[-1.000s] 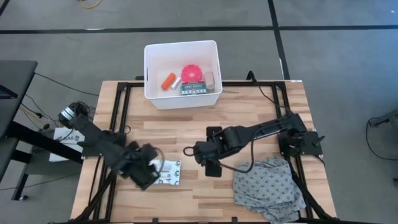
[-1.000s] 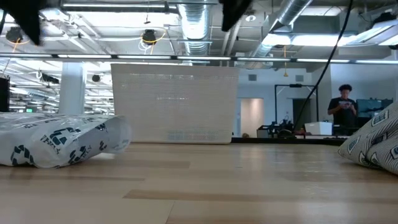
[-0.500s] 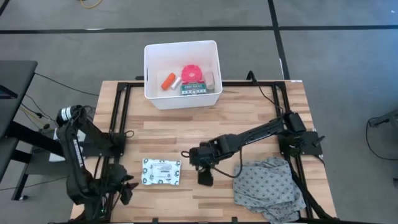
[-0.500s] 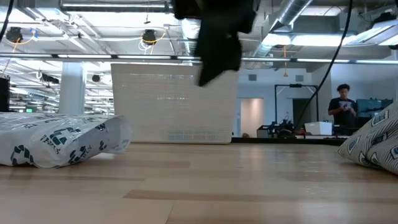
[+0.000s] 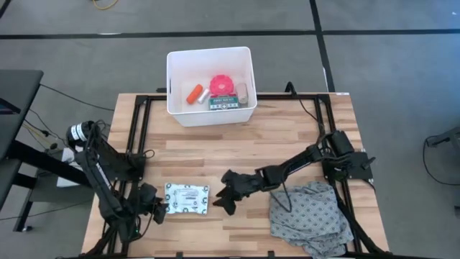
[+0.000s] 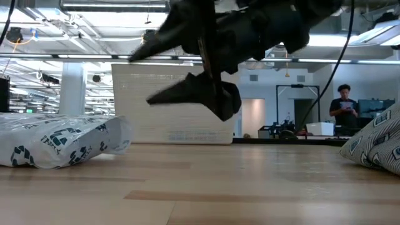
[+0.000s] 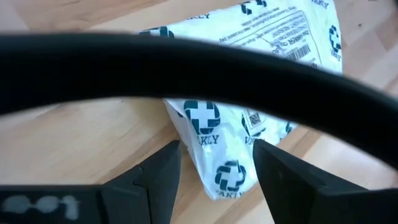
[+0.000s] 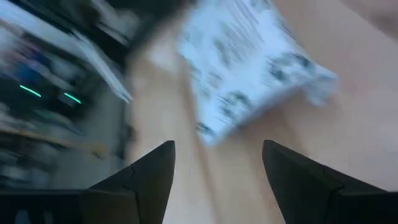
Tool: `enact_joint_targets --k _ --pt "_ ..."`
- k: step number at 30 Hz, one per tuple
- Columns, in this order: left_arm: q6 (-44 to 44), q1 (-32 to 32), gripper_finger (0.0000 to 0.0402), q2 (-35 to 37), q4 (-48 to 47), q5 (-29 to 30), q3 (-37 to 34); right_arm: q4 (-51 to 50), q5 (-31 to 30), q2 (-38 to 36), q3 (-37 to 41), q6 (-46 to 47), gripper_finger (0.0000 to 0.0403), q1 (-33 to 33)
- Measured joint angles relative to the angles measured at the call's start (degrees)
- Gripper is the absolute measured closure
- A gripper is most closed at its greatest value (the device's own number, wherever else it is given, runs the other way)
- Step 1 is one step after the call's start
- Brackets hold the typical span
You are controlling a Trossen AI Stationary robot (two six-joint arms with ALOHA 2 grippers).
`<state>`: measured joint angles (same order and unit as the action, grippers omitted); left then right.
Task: Pick & place medical supplies in basket/bin
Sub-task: Put the white mailer bag into the white bin
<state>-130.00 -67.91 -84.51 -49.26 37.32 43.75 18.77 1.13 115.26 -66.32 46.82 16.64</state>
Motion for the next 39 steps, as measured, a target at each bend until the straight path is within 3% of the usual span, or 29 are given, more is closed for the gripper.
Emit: enact_joint_targets --k 3,8,19,25,34,39 --pt "0.45 0.4 0.021 0.02 1.23 0.0 -0.78 8.58 -1.4 0.15 3.5 5.11 0.0168 -0.14" --pt "1.2 1.35 0.0209 0.02 0.73 0.01 -0.9 7.71 -9.34 0.46 6.29 11.92 0.0168 -0.23" --pt "4.9 5.15 0.0209 0.02 1.2 -0.77 -0.9 10.62 -12.05 0.44 6.33 13.18 0.0168 1.02" --pt "4.25 5.2 0.021 0.02 1.22 -3.06 -0.9 10.59 -16.82 0.42 6.33 13.7 0.0168 1.78" --pt "6.01 7.36 0.021 0.02 2.33 -2.6 -0.9 11.61 -17.68 2.39 5.32 17.68 0.0168 1.76" --pt "7.85 9.1 0.021 0.04 3.76 -2.5 -0.9 11.71 -11.9 8.83 -1.01 20.56 0.0168 2.43"
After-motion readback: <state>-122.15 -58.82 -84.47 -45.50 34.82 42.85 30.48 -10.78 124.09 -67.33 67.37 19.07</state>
